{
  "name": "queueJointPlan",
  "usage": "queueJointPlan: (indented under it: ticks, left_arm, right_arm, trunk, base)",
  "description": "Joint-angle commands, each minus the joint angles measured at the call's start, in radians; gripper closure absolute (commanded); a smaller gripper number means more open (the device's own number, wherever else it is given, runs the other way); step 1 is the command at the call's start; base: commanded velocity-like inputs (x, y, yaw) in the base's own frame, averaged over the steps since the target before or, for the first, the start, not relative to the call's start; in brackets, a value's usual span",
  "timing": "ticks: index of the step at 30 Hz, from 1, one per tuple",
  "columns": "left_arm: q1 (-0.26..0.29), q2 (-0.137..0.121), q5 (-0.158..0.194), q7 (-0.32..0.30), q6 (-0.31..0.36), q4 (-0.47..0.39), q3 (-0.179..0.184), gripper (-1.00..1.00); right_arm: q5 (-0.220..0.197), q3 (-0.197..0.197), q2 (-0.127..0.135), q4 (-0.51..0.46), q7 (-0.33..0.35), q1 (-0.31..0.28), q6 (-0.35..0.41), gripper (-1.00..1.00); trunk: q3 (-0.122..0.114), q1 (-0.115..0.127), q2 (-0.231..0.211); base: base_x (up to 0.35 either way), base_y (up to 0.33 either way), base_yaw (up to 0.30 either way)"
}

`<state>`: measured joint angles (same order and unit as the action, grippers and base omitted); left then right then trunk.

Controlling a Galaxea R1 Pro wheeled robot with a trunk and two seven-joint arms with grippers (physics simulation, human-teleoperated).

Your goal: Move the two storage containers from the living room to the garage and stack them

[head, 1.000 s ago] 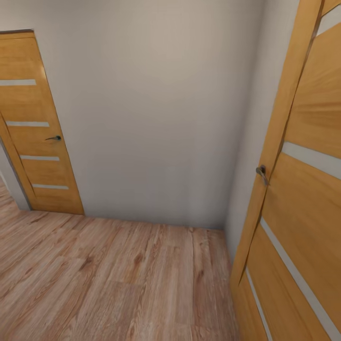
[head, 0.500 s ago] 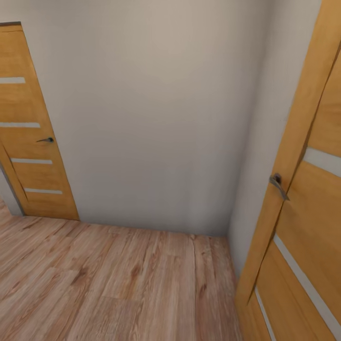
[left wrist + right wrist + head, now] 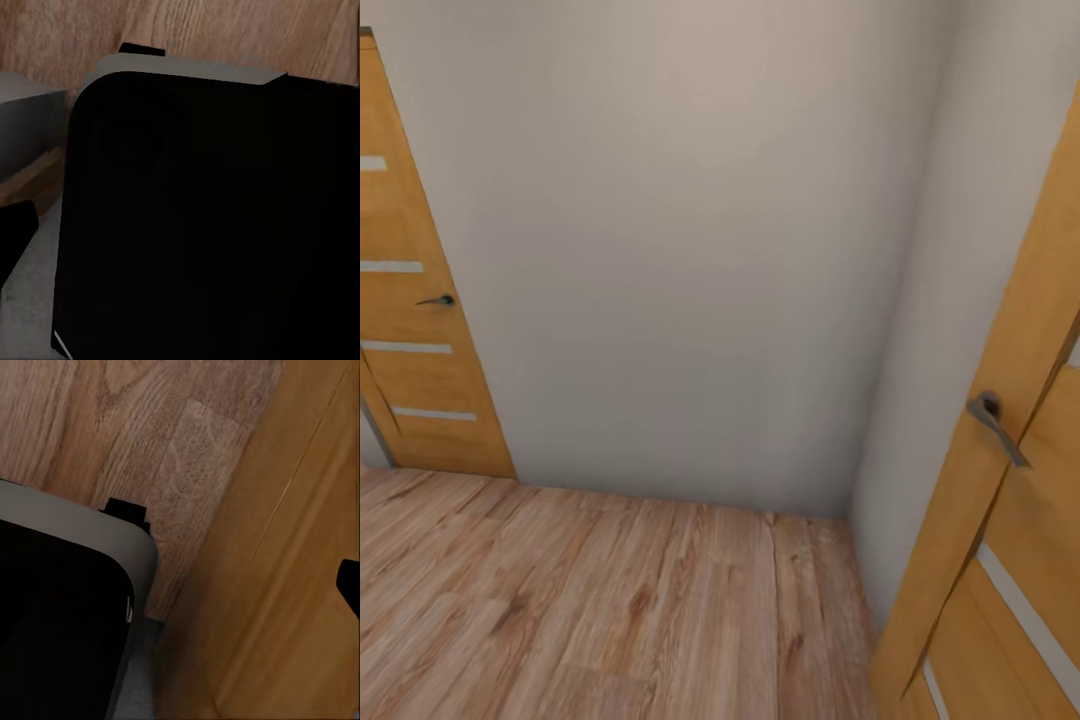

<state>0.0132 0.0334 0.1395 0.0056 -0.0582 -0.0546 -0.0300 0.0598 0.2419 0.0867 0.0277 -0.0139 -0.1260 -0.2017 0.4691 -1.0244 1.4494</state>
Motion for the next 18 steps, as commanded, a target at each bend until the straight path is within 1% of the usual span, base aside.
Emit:
queueJointPlan:
  ticks: [1,3,10,18]
  left_arm:
    - [0.001,0.000,0.006,0.001,-0.003,0.001,-0.002,-1.00]
    - [0.001,0.000,0.006,0.001,-0.003,0.001,-0.002,-1.00]
    - [0.001,0.000,0.006,0.001,-0.003,0.001,-0.002,-1.00]
    - [0.001,0.000,0.006,0.001,-0.003,0.001,-0.002,-1.00]
  right_arm:
    - [0.010,0.001,0.000,0.003,-0.001,-0.001,-0.005,-1.00]
    - [0.017,0.002,0.000,0.003,-0.001,-0.001,-0.005,-1.00]
    - [0.021,0.004,0.000,0.003,-0.012,-0.001,-0.007,-1.00]
    - [0.016,0.004,-0.001,0.003,-0.016,-0.001,-0.005,-1.00]
  trunk:
    - [0.001,-0.001,0.000]
    - [0.001,-0.001,0.000]
    - [0.001,-0.001,0.000]
    - [0.001,-0.001,0.000]
  base:
    - [0.321,0.000,0.000]
    - [0.321,0.000,0.000]
    - [0.321,0.000,0.000]
    - [0.321,0.000,0.000]
